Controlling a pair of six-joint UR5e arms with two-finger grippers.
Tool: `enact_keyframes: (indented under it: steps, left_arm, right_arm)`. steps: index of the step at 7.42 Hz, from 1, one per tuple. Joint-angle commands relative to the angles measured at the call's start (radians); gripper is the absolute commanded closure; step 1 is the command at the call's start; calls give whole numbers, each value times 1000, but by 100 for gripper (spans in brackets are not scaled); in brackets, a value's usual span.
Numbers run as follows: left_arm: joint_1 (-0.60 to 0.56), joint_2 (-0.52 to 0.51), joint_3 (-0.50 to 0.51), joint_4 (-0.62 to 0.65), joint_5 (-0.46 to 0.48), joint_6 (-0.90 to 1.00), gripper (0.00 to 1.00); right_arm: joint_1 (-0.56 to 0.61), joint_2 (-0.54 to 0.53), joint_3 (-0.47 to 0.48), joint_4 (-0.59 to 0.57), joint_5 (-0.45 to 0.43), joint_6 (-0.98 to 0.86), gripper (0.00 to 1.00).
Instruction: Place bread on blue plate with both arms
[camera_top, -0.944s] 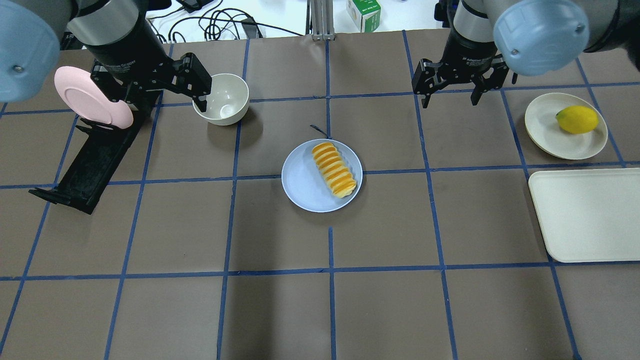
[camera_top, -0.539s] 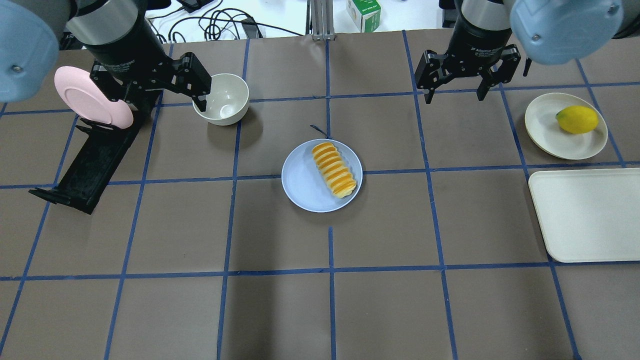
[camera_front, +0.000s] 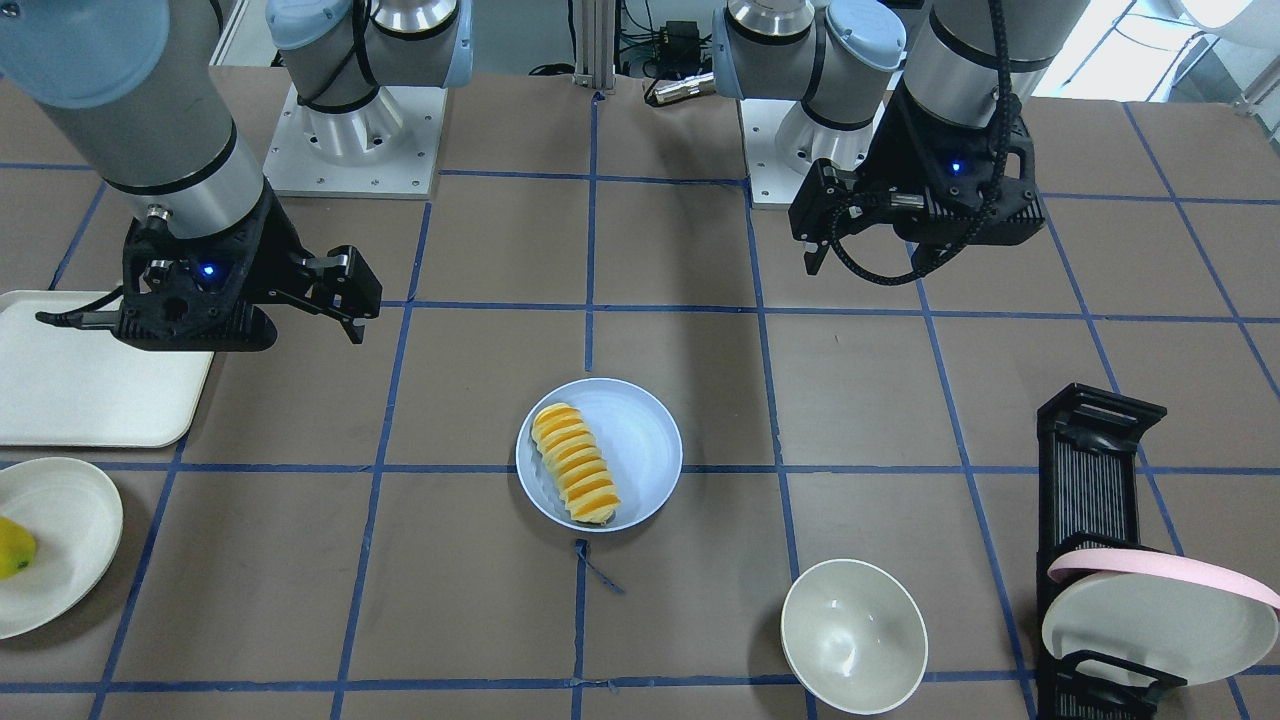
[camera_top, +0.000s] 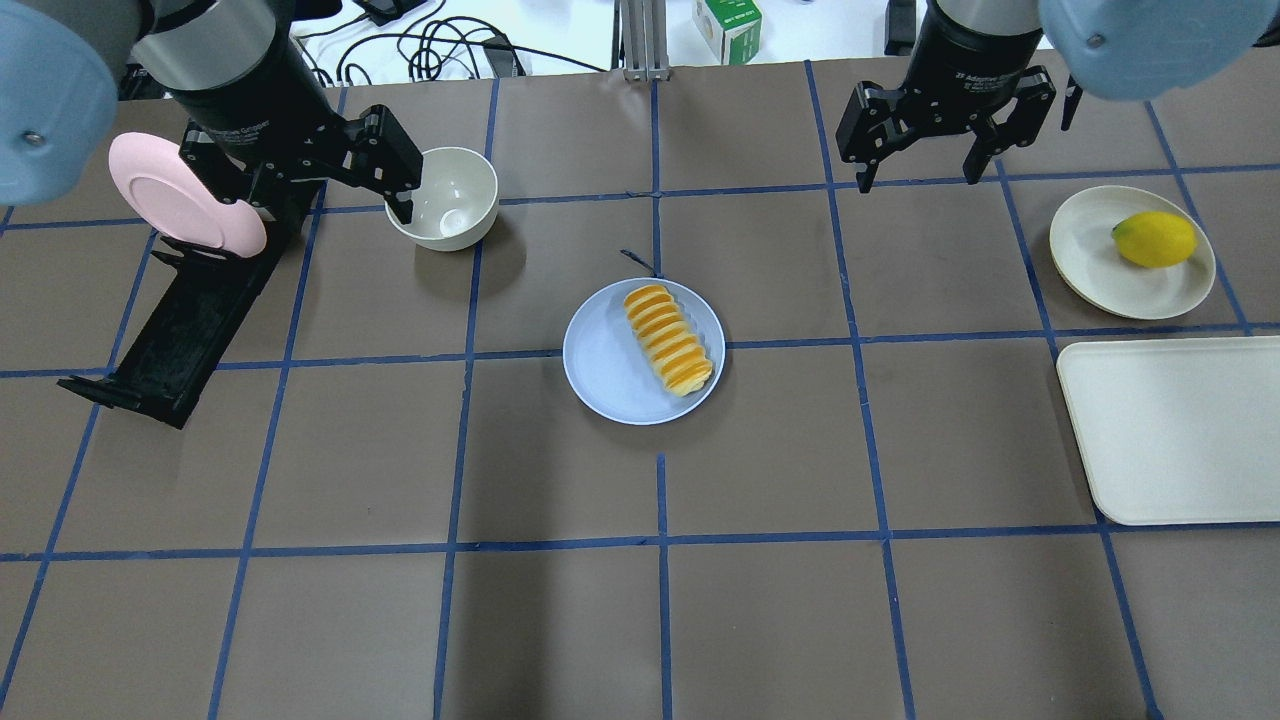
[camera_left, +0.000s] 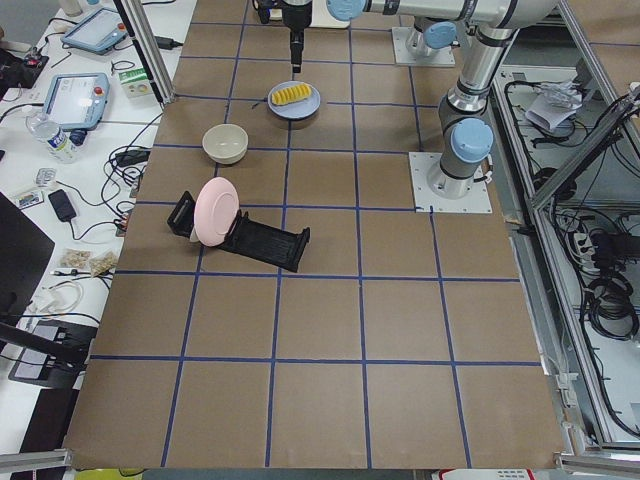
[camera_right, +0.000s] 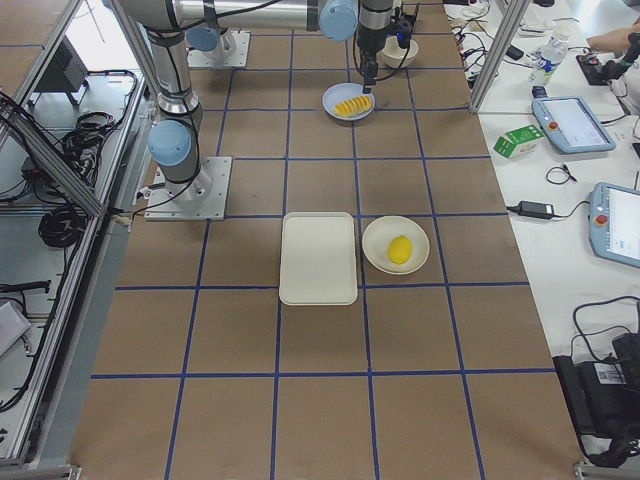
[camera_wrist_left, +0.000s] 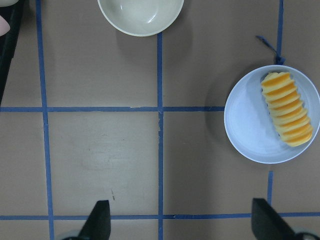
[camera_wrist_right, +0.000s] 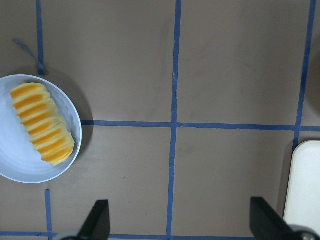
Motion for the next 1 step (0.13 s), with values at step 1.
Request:
enact_keyframes:
  steps: [1]
  left_arm:
    - [0,1,0,0,0,0,0]
  right_arm:
    - [-1,5,-8,2,-8,-11,0]
